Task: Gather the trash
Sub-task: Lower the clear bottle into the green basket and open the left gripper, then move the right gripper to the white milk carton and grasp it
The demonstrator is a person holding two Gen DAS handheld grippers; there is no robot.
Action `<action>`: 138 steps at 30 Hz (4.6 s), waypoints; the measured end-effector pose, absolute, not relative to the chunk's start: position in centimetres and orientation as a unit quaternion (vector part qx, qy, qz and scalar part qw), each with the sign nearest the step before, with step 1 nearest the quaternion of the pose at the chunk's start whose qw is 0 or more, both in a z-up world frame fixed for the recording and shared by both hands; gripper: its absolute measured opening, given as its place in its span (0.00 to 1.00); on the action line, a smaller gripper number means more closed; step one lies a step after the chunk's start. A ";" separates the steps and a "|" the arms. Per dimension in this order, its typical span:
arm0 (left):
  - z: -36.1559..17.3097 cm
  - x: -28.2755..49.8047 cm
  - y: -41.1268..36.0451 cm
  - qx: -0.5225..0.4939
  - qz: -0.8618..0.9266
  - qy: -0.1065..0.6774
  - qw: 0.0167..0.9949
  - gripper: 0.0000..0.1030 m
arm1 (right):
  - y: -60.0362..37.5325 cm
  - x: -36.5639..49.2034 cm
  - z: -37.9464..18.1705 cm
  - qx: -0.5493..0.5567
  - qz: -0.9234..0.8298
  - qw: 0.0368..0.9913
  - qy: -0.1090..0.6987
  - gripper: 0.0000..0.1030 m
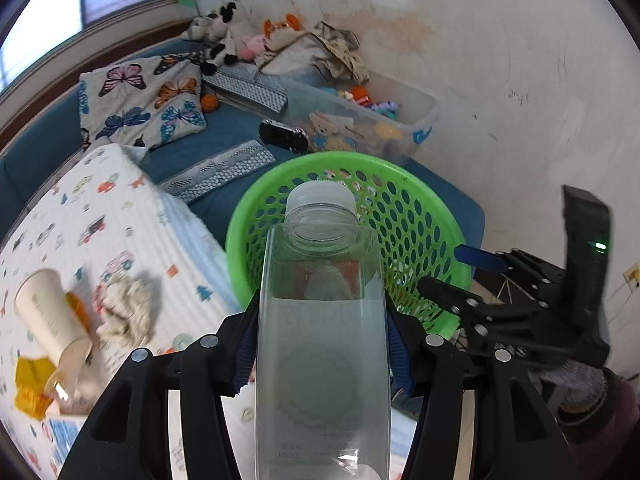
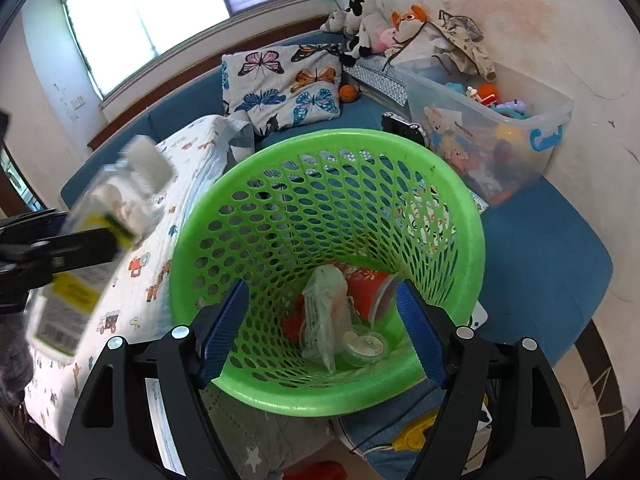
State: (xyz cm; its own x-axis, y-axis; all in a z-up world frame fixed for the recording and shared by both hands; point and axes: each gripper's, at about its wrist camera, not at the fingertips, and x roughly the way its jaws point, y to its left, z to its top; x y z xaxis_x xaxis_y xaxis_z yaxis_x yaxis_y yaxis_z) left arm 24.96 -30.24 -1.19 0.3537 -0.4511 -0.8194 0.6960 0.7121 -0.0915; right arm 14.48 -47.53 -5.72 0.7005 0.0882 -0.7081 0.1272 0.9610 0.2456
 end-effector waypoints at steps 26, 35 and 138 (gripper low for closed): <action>-4.8 28.8 -35.6 0.171 -0.341 0.493 0.782 0.51 | -48.3 13.8 -6.4 0.154 -0.019 0.908 0.390 0.78; -4.5 29.8 -37.5 0.156 -0.349 0.502 0.775 0.52 | -48.9 13.2 -6.2 0.156 -0.025 0.908 0.388 0.78; -4.5 20.0 11.6 -0.116 -0.064 0.439 0.889 0.68 | -7.0 26.3 -8.4 -0.165 0.382 0.794 0.442 0.65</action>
State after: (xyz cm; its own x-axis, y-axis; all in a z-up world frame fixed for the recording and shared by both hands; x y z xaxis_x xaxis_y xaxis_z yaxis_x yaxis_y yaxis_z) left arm 20.04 11.60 -4.53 0.6070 -0.2148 -0.7651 0.0121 0.9652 -0.2613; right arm 26.25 -6.98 -8.36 0.3161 0.4612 -0.8291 -0.7535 0.6531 0.0760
